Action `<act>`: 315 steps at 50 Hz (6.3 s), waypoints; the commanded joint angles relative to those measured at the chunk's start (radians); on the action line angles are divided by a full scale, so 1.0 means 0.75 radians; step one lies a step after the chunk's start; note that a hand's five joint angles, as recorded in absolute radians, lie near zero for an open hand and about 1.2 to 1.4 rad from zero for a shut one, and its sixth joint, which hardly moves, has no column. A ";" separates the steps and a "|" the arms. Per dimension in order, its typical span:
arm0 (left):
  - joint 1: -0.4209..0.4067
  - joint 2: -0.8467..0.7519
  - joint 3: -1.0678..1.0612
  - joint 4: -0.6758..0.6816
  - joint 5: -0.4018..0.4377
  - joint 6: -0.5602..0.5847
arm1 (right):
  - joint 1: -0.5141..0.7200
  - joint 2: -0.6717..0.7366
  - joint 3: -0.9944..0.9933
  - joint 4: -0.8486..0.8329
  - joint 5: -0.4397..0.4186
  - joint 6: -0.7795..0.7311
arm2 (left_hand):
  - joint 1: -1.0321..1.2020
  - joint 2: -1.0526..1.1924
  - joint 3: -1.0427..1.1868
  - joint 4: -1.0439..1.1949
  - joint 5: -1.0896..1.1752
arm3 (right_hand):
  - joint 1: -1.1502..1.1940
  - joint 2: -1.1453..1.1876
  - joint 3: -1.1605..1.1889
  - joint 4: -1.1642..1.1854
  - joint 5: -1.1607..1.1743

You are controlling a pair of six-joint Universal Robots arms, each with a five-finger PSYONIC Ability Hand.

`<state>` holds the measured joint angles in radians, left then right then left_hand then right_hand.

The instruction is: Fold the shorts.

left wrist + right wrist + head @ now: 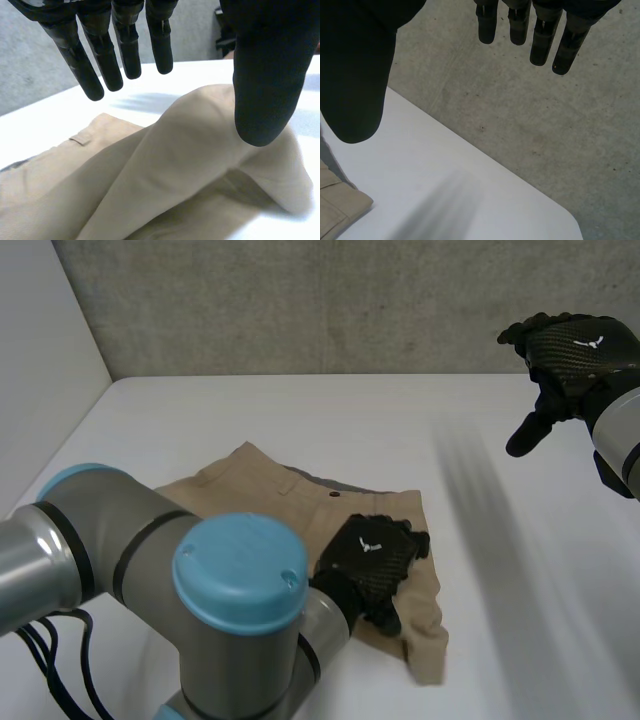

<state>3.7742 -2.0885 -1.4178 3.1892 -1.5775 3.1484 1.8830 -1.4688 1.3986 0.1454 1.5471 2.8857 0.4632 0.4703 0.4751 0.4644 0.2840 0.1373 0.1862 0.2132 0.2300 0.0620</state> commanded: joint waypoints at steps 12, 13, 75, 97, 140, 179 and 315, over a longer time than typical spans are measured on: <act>0.551 0.159 0.027 -0.039 -0.142 0.036 | 0.013 0.019 0.009 0.002 -0.030 -0.019 | -0.075 -0.084 -0.090 -0.076 -0.068 | 0.050 -0.016 -0.052 -0.074 -0.083; 0.574 0.152 0.031 -0.039 -0.142 0.040 | 0.015 0.023 0.015 0.002 -0.038 -0.035 | -0.071 -0.080 -0.087 -0.072 -0.064 | 0.050 -0.016 -0.052 -0.074 -0.083; 0.096 0.273 0.025 0.061 -0.120 0.302 | -0.019 0.022 -0.004 -0.030 -0.028 -0.060 | 1.244 1.235 1.228 1.243 1.250 | 0.050 -0.016 -0.052 -0.074 -0.083; 0.288 0.330 -0.063 0.090 -0.175 0.322 | -0.054 0.007 0.013 0.154 -0.148 -0.088 | -0.078 -0.088 -0.094 -0.080 -0.072 | 0.050 -0.016 -0.052 -0.074 -0.083; 0.296 -0.295 0.332 -0.006 0.418 0.860 | -0.138 0.099 0.782 -0.183 -0.427 -0.097 | 0.007 -0.002 -0.008 0.006 0.014 | 0.356 0.291 0.255 0.232 0.224; 0.292 0.763 0.182 -0.002 -0.152 0.866 | -0.075 -0.522 0.130 -0.039 -0.333 -0.021 | 1.244 1.235 1.228 1.243 1.250 | 1.679 1.613 1.577 1.555 1.546; 0.361 0.373 -0.562 -0.070 -0.286 -0.126 | -0.349 0.633 0.279 -0.337 -0.762 -0.649 | 0.047 0.037 0.031 0.045 0.053 | 1.444 1.379 1.343 1.321 1.312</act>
<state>4.0456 -1.7984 -1.8439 3.1122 -1.7908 3.0547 1.6189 -1.0002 1.6224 -0.0970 0.9753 2.3981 0.4540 0.4489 0.4504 0.4532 0.2797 0.7223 0.8461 0.8490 0.8499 0.6337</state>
